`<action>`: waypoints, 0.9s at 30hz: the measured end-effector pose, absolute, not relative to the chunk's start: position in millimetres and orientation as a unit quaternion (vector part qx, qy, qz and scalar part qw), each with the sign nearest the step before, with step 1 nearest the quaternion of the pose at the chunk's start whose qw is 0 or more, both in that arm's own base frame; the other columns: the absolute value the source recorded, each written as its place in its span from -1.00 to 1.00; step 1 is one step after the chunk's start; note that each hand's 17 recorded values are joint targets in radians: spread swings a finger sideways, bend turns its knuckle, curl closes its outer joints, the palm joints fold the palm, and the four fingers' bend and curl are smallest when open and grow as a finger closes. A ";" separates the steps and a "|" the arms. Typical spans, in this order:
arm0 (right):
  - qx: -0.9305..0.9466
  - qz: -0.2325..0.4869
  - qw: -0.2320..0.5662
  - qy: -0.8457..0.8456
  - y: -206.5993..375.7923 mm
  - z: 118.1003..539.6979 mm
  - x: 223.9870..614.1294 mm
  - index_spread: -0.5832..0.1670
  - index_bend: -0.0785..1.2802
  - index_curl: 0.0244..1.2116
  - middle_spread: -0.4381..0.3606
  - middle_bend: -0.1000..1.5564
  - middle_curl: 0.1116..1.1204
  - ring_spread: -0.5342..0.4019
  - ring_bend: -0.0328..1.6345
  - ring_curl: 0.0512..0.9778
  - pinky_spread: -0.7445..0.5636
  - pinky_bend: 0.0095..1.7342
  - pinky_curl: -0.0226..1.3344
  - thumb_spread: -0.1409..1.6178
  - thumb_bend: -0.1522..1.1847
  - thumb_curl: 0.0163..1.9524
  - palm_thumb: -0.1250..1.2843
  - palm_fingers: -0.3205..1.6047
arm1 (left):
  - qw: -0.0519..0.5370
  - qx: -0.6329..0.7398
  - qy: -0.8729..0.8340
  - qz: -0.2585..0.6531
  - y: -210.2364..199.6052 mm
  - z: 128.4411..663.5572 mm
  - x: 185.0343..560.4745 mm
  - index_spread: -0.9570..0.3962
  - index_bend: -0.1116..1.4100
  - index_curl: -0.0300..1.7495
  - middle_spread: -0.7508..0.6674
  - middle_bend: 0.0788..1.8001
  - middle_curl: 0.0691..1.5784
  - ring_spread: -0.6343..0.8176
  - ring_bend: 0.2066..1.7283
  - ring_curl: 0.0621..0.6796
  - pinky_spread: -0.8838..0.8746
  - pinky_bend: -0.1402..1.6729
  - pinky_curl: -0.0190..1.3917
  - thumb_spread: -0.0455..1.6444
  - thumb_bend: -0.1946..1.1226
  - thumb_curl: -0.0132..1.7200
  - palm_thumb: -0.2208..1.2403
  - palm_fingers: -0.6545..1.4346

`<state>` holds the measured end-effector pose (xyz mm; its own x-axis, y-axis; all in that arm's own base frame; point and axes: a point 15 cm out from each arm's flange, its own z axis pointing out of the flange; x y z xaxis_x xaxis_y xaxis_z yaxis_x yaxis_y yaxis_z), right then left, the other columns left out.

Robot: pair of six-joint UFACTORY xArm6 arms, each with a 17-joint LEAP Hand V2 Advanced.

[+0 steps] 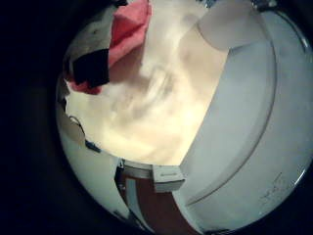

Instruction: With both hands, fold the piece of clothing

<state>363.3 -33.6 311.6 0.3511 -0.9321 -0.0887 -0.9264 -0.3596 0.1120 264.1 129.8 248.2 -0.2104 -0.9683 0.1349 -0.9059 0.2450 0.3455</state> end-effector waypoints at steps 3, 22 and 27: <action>0.841 -0.059 0.022 -0.538 8.0 326.0 364.2 -0.30 0.54 0.62 -0.33 0.65 0.51 -0.37 0.63 0.51 -0.31 0.32 0.37 0.67 -0.68 -0.36 0.73 0.43 | 0.163 0.620 -0.762 -0.090 151.9 243.4 251.4 0.51 -0.62 -0.60 0.58 -0.89 -0.76 0.67 -0.86 -0.44 0.63 -0.61 -0.51 0.45 -0.73 -0.65 -0.11 -0.39; 0.919 -0.012 0.001 -0.393 282.6 352.6 442.3 -0.30 0.52 0.66 -0.32 0.64 0.51 -0.36 0.61 0.55 -0.31 0.31 0.42 0.64 -0.77 -0.31 0.73 0.46 | 0.181 0.649 -0.736 -0.071 203.0 222.2 179.0 0.51 -0.63 -0.60 0.54 -0.88 -0.76 0.66 -0.86 -0.44 0.63 -0.61 -0.51 0.45 -0.73 -0.65 -0.11 -0.39; 0.924 0.048 -0.078 -0.371 344.7 354.9 473.2 -0.28 0.54 0.65 -0.31 0.63 0.50 -0.36 0.60 0.55 -0.32 0.31 0.42 0.59 -0.79 -0.30 0.73 0.48 | 0.172 0.668 -0.721 -0.063 222.2 223.5 152.2 0.51 -0.63 -0.60 0.54 -0.88 -0.76 0.66 -0.85 -0.44 0.63 -0.61 -0.51 0.45 -0.73 -0.65 -0.11 -0.39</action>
